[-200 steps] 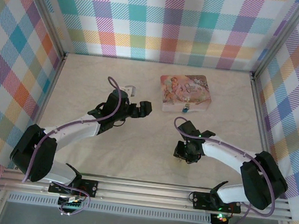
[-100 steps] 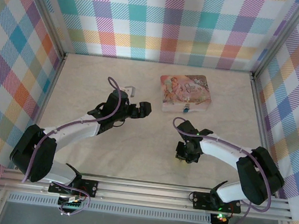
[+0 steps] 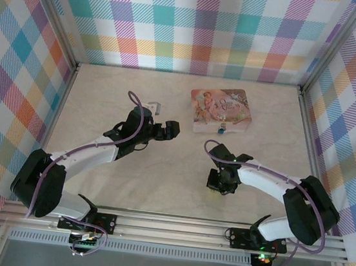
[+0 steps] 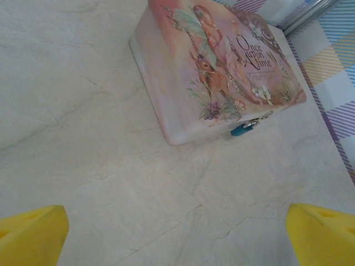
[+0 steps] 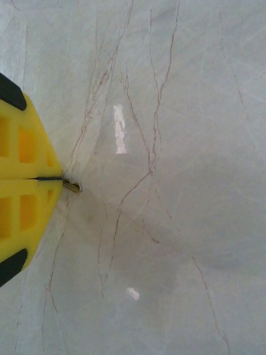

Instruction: Unlock the padlock with the key

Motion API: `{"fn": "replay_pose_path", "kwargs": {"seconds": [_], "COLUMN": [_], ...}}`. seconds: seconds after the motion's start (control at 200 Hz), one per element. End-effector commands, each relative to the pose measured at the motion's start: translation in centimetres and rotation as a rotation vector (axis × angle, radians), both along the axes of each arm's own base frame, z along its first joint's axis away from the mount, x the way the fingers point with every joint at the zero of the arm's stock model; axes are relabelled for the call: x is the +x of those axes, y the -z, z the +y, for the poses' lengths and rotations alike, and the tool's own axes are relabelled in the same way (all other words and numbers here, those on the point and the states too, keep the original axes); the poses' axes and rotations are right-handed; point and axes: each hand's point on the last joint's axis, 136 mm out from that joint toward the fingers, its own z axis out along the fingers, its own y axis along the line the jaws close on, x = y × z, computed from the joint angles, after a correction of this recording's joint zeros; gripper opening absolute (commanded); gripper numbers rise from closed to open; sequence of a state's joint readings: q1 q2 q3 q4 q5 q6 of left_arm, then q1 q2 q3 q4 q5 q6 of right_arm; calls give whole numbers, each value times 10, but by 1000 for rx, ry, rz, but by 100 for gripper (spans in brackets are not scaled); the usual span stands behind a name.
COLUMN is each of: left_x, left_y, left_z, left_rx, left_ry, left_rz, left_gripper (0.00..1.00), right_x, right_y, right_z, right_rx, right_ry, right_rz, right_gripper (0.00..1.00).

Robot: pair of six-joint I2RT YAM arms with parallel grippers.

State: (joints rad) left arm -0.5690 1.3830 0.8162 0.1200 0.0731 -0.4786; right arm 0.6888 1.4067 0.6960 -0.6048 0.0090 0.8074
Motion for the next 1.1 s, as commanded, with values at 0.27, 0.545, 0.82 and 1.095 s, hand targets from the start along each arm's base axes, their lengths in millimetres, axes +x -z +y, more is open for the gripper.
{"fn": "replay_pose_path", "kwargs": {"seconds": [0.27, 0.545, 0.82, 1.095], "left_x": [3, 4, 4, 4], "left_y": [-28, -28, -28, -28], "left_z": [2, 5, 6, 8], "left_rx": [-38, -37, -34, -27], "left_ry": [-18, -28, -28, -36], "left_rz": [-35, -29, -26, -28], "left_gripper": [100, 100, 100, 100], "right_x": [13, -5, -11, -17], "right_y": [-23, -11, -1, 6], "right_z": [8, 3, 11, 12], "right_rx": [51, 12, 0, -14], "right_ry": [-96, -72, -104, -108], "right_rz": [-127, 6, 57, 82], "right_gripper": [1, 26, 31, 27]}}
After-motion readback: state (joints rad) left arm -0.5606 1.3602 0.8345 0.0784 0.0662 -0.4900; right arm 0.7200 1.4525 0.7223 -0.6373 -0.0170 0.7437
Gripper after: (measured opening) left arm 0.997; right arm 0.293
